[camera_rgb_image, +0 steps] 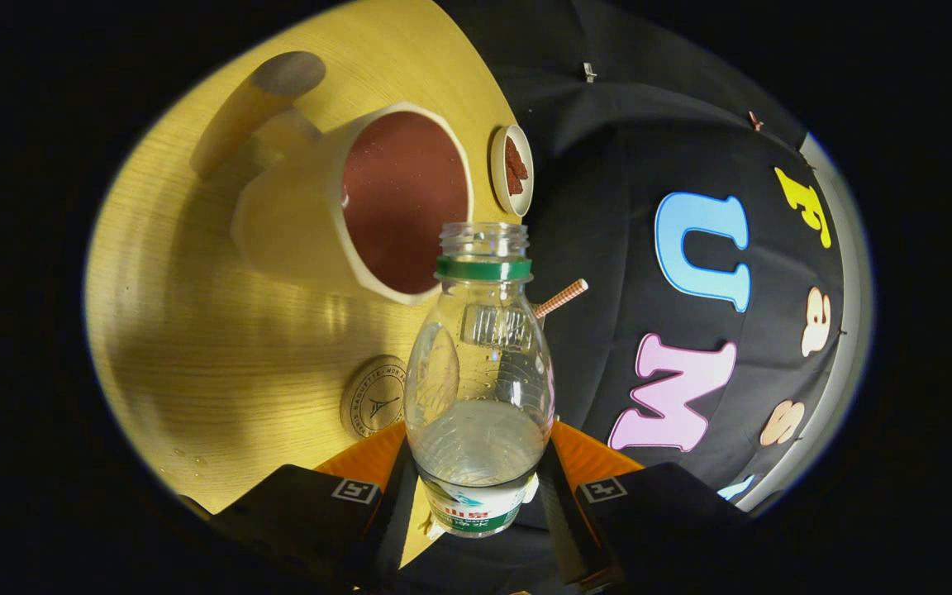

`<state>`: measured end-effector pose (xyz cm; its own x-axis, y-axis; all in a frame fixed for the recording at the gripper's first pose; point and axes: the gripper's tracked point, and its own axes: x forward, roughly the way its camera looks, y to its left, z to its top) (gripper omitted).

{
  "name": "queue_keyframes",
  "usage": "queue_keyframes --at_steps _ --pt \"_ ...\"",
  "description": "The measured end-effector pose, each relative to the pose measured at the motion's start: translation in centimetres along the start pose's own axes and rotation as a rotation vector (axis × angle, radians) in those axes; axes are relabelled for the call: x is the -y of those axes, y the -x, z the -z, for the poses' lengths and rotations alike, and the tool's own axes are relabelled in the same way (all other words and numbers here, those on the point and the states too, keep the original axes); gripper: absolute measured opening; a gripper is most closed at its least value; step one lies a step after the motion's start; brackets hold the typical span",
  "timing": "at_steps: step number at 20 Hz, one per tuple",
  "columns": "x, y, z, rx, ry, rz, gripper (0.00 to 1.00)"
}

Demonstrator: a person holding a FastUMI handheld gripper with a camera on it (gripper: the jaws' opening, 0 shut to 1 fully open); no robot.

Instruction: Take the bottle from table, then pour the juice into the cup, finally place the bottle on the coaster

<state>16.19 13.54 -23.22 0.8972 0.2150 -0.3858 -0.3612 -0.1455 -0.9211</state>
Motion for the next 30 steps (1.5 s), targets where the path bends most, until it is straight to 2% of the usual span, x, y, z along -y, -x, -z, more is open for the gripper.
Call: queue_keyframes --at_steps 17,30 --pt "1.9 -0.1 -0.5 0.036 0.170 0.025 0.73" --pt "3.1 0.4 -1.1 0.059 0.242 0.050 0.73"
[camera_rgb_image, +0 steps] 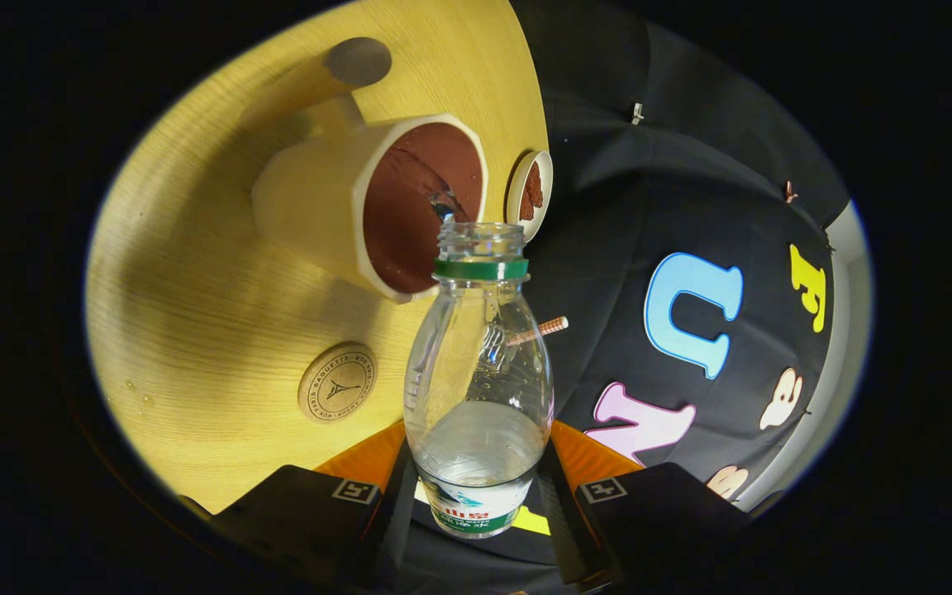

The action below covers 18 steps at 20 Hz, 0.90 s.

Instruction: Take the bottle from table, then pour the juice into the cup, finally place the bottle on the coaster

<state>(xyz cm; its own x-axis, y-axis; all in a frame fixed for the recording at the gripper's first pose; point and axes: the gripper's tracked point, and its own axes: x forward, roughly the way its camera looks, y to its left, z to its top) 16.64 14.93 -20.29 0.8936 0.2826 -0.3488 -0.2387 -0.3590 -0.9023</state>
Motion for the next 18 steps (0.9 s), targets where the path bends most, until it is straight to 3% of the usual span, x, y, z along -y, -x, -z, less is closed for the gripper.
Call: queue_keyframes --at_steps 18 --pt "1.1 -0.3 -0.1 0.030 0.095 0.013 0.73"
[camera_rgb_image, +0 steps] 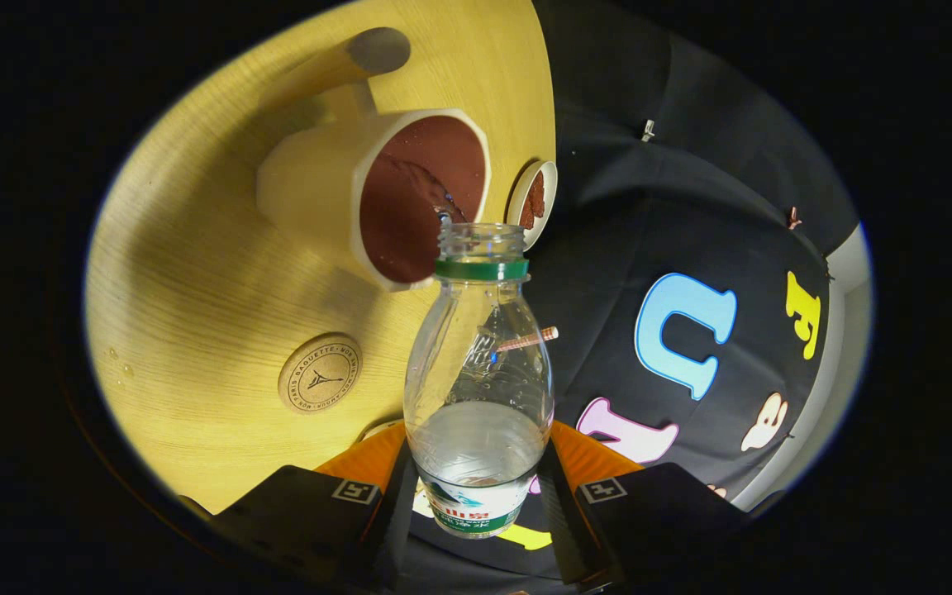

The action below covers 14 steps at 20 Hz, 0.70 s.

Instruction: Take the bottle from table, then pour the juice into the cup, finally place the bottle on the coaster

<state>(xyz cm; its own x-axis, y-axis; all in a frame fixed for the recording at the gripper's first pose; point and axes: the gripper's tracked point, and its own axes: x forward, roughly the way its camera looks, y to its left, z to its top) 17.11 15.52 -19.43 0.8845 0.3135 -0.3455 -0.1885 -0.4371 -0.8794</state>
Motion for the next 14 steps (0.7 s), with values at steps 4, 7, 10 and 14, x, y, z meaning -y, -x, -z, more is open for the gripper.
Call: queue_keyframes --at_steps 4,7,10,14 --pt "0.2 -0.6 0.0 0.004 0.025 -0.004 0.73" --pt "0.6 -0.9 -0.1 0.008 0.048 0.000 0.73" --pt "0.9 -1.0 -0.4 0.019 0.079 0.005 0.73" --pt "1.1 -1.0 -0.8 0.030 0.110 0.005 0.72"
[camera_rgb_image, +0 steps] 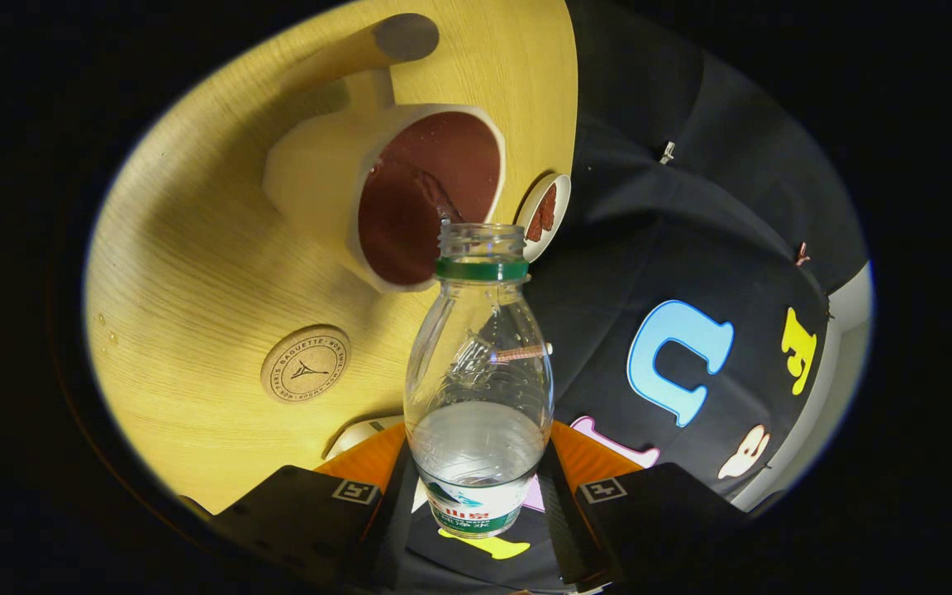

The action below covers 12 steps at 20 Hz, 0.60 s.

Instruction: Take the bottle from table, then pour the juice into the cup, finally place the bottle on the coaster

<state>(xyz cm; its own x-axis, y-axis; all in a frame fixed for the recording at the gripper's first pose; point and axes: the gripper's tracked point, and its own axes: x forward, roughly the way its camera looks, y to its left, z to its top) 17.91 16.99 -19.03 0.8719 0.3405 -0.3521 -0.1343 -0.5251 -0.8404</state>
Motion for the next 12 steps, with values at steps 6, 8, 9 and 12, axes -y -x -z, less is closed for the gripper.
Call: queue_keyframes --at_steps 6,8,9,12 --pt "0.8 -0.3 0.0 0.020 0.072 0.006 0.72" --pt "0.7 -0.2 0.5 0.015 0.084 -0.001 0.72" --pt "0.6 -0.3 0.7 0.014 0.090 -0.002 0.73" --pt "0.6 -0.4 1.0 0.014 0.116 -0.007 0.73"
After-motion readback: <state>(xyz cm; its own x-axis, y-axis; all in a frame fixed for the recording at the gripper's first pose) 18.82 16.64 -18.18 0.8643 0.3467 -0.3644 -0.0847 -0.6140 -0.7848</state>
